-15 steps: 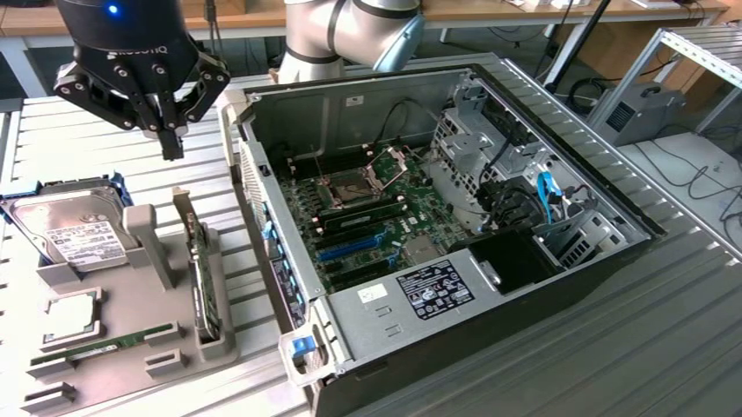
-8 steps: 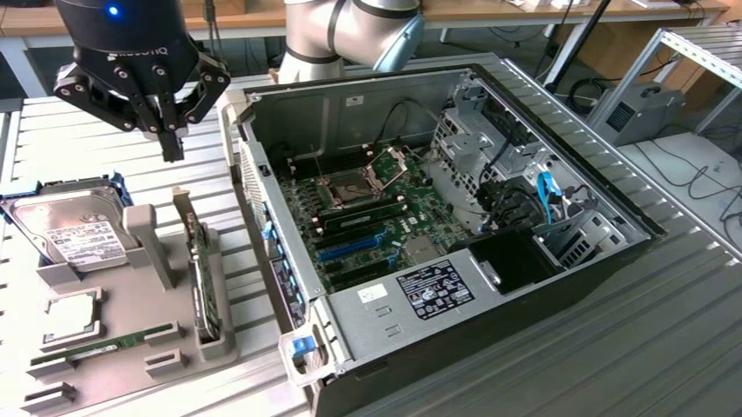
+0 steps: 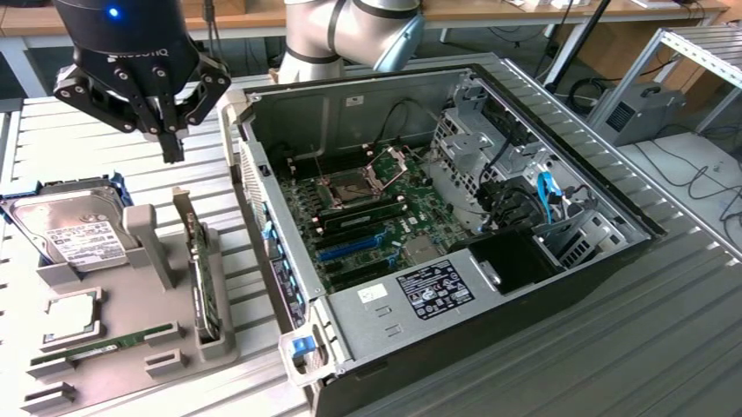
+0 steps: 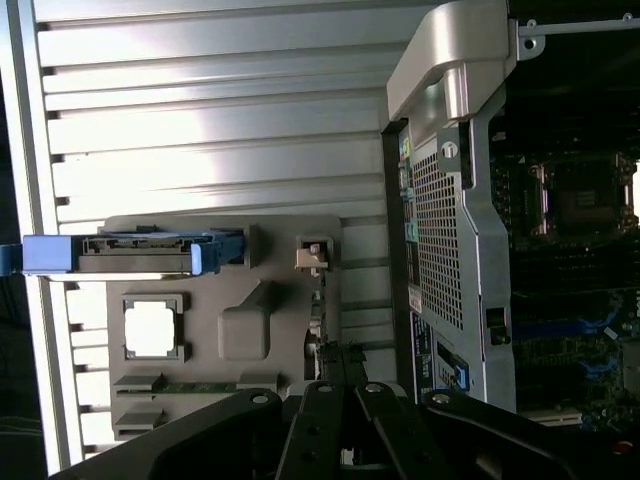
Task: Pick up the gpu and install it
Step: 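Reach for the gpu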
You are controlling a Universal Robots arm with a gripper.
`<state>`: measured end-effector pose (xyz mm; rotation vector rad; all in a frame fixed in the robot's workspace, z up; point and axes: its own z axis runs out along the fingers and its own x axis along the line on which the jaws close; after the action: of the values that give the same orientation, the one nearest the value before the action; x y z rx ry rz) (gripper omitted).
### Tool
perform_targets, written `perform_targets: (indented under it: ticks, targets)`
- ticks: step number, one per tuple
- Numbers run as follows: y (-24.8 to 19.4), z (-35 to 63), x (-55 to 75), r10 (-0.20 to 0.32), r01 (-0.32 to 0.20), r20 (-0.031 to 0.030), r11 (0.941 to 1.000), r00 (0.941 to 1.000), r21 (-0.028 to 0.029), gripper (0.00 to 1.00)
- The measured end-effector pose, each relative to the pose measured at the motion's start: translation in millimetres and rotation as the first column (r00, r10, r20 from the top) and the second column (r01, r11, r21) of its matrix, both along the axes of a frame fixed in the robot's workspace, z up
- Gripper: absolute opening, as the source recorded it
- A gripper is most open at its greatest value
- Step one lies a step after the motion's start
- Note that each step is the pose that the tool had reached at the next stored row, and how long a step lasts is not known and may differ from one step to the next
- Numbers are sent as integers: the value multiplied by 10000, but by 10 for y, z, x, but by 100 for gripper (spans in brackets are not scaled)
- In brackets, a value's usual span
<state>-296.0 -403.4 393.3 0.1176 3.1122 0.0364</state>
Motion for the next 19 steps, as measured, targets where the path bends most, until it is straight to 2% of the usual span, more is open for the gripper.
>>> perform_targets:
  ticks: [6,8,19]
  targets:
    - [-15,0,0,0,0,0,10000,10000,-10,11]
    - [-53,-1,0,0,0,0,10000,10000,-26,11]
    - [-65,-1,-1,1,-1,0,10000,10000,-57,11]
